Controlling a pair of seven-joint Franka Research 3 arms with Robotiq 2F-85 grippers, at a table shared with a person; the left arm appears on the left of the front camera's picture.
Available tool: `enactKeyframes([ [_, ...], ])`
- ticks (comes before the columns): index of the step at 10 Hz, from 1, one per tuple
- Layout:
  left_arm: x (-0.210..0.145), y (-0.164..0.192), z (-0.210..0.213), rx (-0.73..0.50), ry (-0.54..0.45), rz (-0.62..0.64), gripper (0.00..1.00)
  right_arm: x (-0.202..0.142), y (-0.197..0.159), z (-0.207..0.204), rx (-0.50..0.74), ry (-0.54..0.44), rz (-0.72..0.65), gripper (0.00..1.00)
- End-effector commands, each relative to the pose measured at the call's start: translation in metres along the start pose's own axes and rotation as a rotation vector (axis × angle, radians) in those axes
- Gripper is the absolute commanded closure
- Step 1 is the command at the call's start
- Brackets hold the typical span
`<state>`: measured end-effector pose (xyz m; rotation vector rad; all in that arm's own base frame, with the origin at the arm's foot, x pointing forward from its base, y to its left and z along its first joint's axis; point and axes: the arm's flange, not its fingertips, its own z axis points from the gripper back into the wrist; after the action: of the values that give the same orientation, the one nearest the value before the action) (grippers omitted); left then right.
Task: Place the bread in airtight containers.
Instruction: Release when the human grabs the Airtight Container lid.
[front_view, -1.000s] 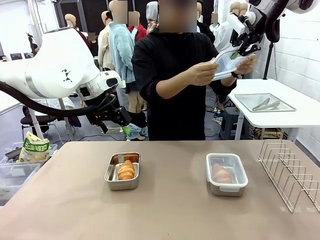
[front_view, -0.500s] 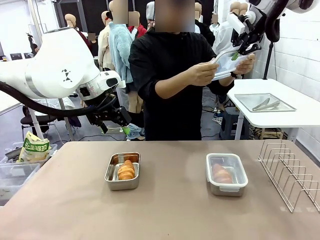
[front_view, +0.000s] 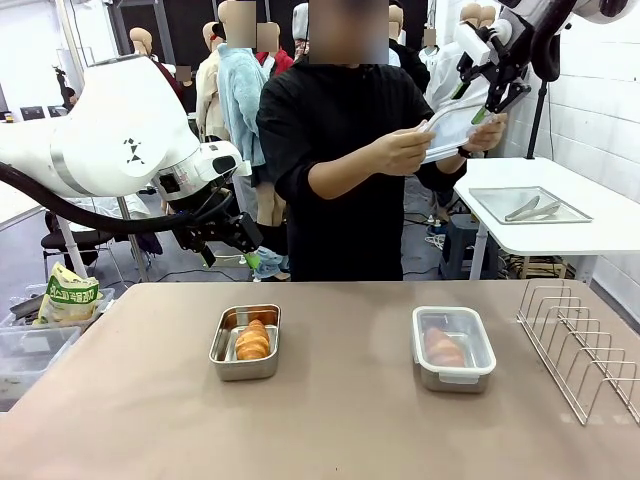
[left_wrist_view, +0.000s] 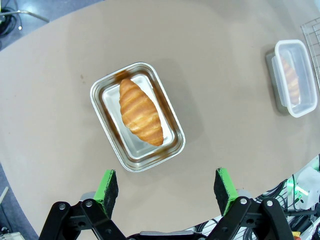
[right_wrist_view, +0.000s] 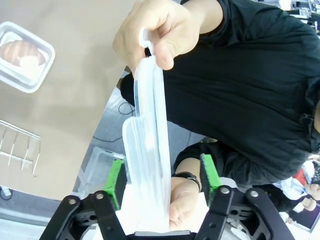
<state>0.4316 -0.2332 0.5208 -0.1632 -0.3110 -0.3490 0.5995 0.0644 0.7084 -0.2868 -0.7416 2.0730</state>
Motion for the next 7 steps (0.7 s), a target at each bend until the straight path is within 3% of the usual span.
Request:
enactKeyframes([
  [1,-0.001,0.001,0.001,0.002,-0.002,0.002,0.0,0.003,-0.001,-0.004,0.02,0.012,-0.008,0.0],
  [5,-0.001,0.001,0.001,0.002,-0.002,0.002,0.0,0.0,-0.007,-0.017,0.091,0.01,-0.011,0.0],
  [7,-0.001,0.001,0.001,0.002,-0.002,0.002,0.0,-0.002,0.003,-0.011,0.038,0.007,-0.003,0.0],
])
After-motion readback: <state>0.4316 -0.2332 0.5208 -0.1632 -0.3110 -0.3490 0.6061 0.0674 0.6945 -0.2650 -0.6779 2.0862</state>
